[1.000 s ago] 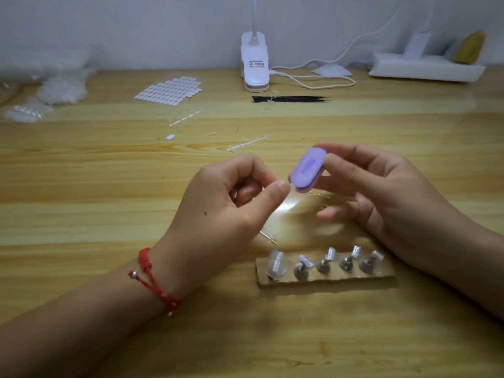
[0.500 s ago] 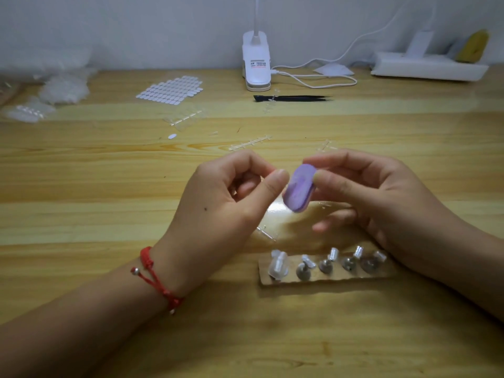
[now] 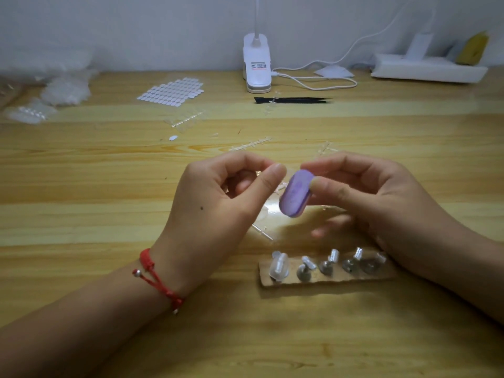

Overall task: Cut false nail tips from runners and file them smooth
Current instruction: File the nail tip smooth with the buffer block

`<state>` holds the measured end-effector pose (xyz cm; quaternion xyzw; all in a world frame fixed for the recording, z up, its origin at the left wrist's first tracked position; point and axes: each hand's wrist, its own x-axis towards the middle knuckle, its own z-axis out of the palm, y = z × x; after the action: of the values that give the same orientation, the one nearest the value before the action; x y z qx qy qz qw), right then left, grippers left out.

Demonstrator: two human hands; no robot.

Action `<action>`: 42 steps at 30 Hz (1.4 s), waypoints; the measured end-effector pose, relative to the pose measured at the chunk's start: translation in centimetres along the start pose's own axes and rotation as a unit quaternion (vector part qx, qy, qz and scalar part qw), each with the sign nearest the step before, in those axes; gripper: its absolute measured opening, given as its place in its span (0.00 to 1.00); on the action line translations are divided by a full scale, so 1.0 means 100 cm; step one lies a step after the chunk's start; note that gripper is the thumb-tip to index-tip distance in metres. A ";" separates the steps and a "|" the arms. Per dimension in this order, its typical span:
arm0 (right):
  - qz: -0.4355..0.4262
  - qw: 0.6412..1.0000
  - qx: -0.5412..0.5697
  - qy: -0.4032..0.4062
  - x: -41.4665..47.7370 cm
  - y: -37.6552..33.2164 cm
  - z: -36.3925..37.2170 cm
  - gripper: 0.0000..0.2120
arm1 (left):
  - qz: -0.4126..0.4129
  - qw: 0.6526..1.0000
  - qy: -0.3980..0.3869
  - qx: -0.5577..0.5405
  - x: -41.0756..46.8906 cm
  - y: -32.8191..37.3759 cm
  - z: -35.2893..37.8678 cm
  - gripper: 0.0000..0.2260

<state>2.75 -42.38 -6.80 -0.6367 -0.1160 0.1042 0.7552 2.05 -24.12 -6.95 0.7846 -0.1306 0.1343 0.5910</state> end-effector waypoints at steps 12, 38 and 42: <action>0.004 0.999 0.036 0.021 0.002 -0.001 -0.004 0.10 | -0.010 1.000 -0.014 0.008 0.000 -0.001 0.000 0.04; -0.005 0.999 0.027 0.032 0.003 0.000 -0.004 0.11 | 0.002 0.999 -0.025 0.024 0.000 0.000 0.000 0.04; -0.010 1.000 0.002 0.023 0.002 0.001 -0.004 0.11 | -0.004 1.000 0.001 0.016 0.001 0.000 -0.001 0.04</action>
<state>3.03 -42.67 -6.97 -0.6366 -0.1044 0.0820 0.7597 2.15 -24.04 -6.92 0.7942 -0.1246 0.1349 0.5792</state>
